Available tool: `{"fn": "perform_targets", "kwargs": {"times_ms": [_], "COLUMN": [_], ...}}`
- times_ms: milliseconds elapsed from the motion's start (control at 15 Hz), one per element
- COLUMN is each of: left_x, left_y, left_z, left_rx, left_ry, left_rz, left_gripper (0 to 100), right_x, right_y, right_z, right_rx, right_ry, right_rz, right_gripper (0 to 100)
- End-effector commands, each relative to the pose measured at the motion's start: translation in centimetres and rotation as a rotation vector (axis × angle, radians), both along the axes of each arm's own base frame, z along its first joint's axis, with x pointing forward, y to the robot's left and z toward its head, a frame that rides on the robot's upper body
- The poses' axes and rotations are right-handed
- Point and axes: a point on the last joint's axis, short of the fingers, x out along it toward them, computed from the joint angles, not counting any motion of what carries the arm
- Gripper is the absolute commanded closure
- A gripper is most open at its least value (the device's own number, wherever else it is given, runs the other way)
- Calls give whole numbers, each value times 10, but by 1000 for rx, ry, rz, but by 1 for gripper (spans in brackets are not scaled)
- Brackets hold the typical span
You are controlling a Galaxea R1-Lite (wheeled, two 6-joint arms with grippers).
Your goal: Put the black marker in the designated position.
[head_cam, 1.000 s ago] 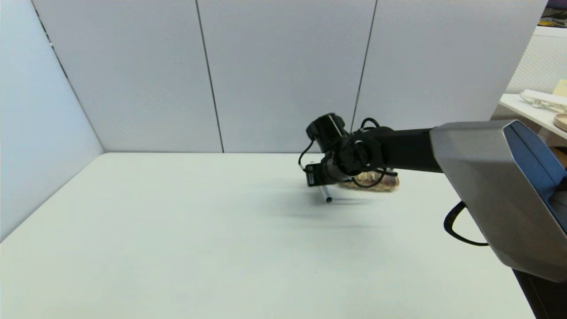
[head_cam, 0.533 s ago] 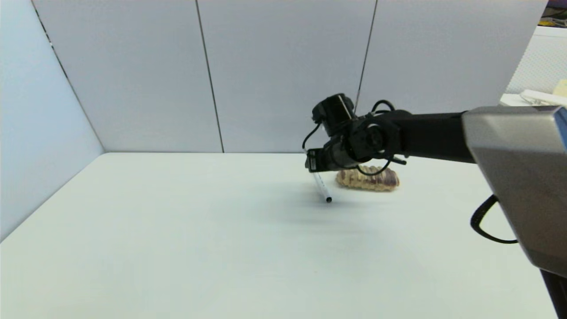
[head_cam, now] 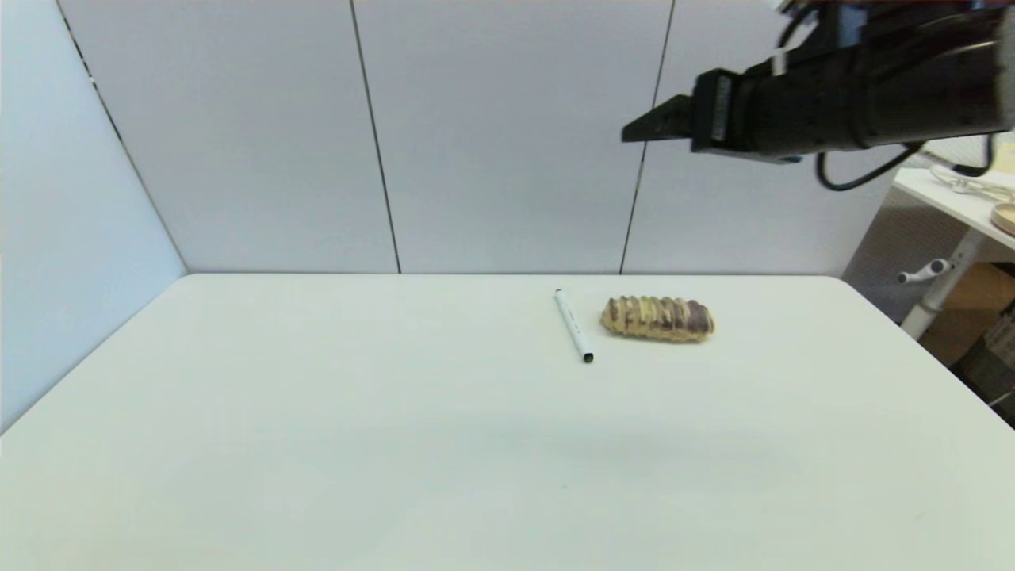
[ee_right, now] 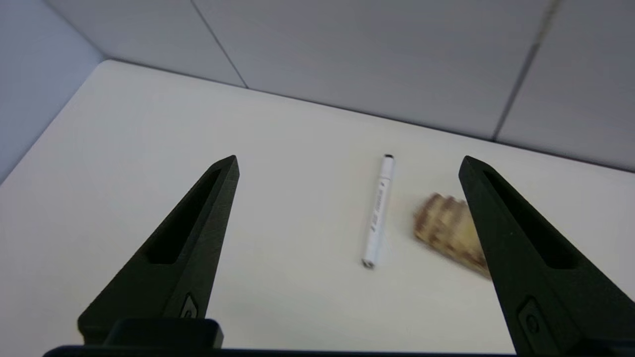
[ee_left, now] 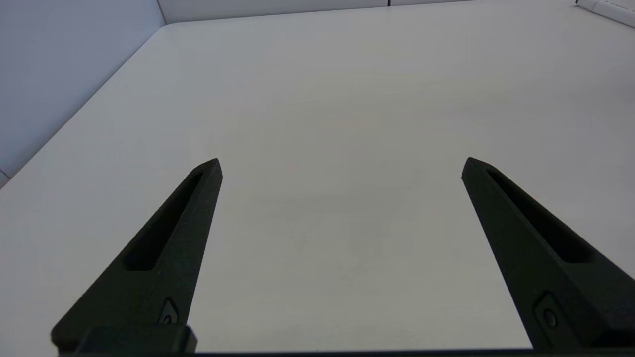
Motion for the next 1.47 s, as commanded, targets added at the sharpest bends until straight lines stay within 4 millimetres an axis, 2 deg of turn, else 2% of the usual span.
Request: {"fn": "perform_targets", "kwargs": {"times_ms": [67,200,400,600,867,1000,1267,1467], "left_x": [0,0,0,0,0,0,0,0], "left_y": [0,0,0,0,0,0,0,0], "left_z": [0,0,0,0,0,0,0,0], "left_rx": [1,1,1,1,1,1,1,1], "left_ry": [1,1,-1,-1,1,1,-1,-1], "left_rz": [1,-1,-1,1,1,-1,-1,-1], "left_gripper": [0,0,0,0,0,0,0,0], "right_x": [-132,-181,-246,-285,-293,-290,-289,-292], "right_y": [-100,-114,-123,-128,-131,-130,-130,-130], "right_z": [-22,-57,-110,-155,-209,-224,-262,-275], "right_rx": [-129,-167,-163,-190,-280,-291,-278,-280], "right_ry": [-64,-43,-59,-126,-62,-26,-166,-295], "right_rz": [-54,-99,-117,-85,-191,-254,-300,-341], "right_gripper": [0,0,0,0,0,0,0,0]}}
